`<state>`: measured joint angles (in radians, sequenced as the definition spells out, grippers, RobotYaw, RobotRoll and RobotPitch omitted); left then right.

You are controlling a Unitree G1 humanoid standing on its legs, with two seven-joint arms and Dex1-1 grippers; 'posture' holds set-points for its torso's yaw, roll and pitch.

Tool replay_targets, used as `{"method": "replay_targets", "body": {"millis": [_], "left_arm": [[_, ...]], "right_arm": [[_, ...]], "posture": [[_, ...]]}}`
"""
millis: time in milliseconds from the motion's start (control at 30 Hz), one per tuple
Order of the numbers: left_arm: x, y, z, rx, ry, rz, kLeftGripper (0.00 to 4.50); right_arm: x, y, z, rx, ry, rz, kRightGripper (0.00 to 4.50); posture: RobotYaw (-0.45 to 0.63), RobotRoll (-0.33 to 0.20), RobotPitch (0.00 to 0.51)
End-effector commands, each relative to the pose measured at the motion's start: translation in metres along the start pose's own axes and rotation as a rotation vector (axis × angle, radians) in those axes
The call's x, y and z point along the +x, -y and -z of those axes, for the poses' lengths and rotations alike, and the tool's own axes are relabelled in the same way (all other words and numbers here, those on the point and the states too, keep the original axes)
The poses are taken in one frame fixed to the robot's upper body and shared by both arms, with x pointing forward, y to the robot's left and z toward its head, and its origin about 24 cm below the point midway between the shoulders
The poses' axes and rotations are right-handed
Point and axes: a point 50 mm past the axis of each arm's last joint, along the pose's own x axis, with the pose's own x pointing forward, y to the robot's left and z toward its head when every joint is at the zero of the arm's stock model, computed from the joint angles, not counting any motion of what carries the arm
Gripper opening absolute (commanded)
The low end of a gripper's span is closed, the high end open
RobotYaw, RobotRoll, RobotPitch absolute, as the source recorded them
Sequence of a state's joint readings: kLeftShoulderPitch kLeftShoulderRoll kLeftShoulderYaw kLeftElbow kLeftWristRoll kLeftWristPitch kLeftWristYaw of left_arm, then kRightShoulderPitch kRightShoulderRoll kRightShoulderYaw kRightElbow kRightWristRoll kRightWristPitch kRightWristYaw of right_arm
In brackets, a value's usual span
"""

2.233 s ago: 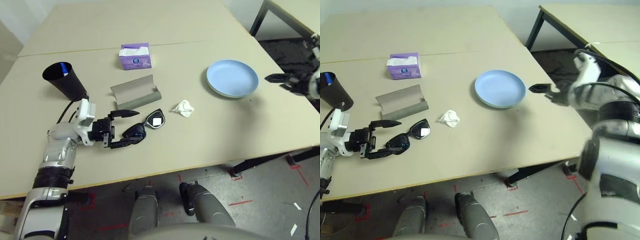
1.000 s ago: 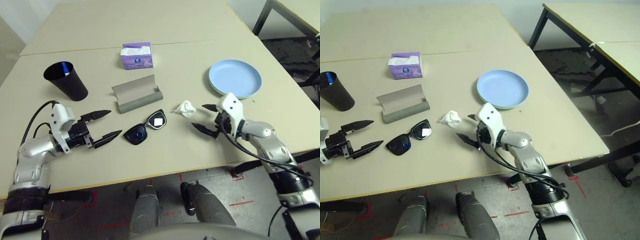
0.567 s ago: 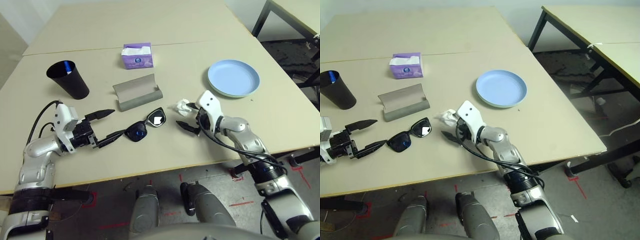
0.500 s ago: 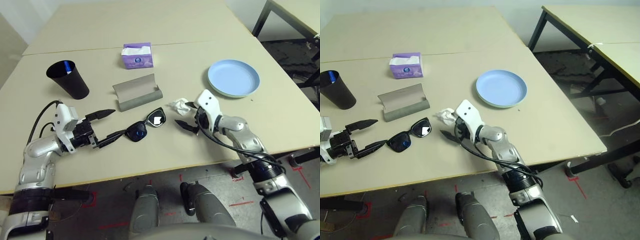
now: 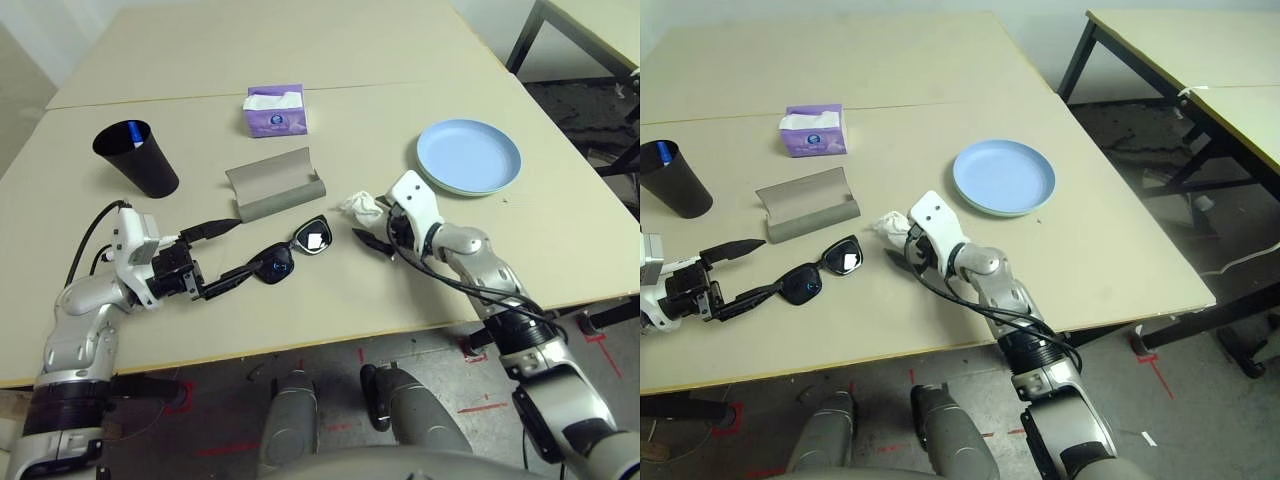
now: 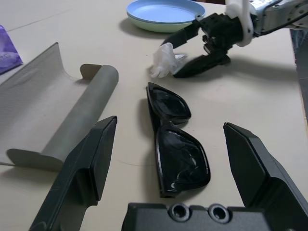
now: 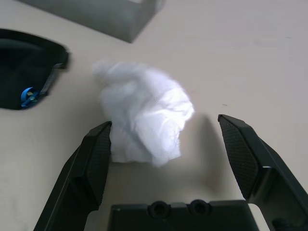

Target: Organize and tidy the items on the table.

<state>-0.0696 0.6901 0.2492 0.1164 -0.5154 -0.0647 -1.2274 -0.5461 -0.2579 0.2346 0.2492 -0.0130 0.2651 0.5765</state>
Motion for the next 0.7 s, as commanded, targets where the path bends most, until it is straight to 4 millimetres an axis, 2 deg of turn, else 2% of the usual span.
{"method": "replay_targets", "body": {"millis": [33,67,400,567,700], "left_arm": [[0.002,0.005,0.003,-0.015,-0.011,0.025,4.5],[0.002,0.005,0.004,-0.016,-0.011,0.025,4.5],[0.003,0.005,0.006,-0.023,-0.006,0.023,4.5],[0.004,0.006,0.009,-0.032,-0.009,0.029,4.5],[0.005,0.005,0.011,-0.038,-0.012,0.03,4.5]], "right_arm": [[0.001,0.002,0.005,0.033,-0.024,0.022,4.05],[0.001,0.002,0.005,0.039,-0.022,0.022,3.85],[0.0,-0.004,0.008,0.069,-0.02,0.014,0.06],[-0.004,0.001,0.008,0.099,-0.018,0.032,0.02],[-0.012,0.023,-0.007,0.154,0.026,0.102,0.02]], "posture": [[0.02,0.0,0.184],[0.02,0.0,0.184],[0.01,0.0,0.187],[0.0,0.0,0.194],[0.0,0.0,0.196]]}}
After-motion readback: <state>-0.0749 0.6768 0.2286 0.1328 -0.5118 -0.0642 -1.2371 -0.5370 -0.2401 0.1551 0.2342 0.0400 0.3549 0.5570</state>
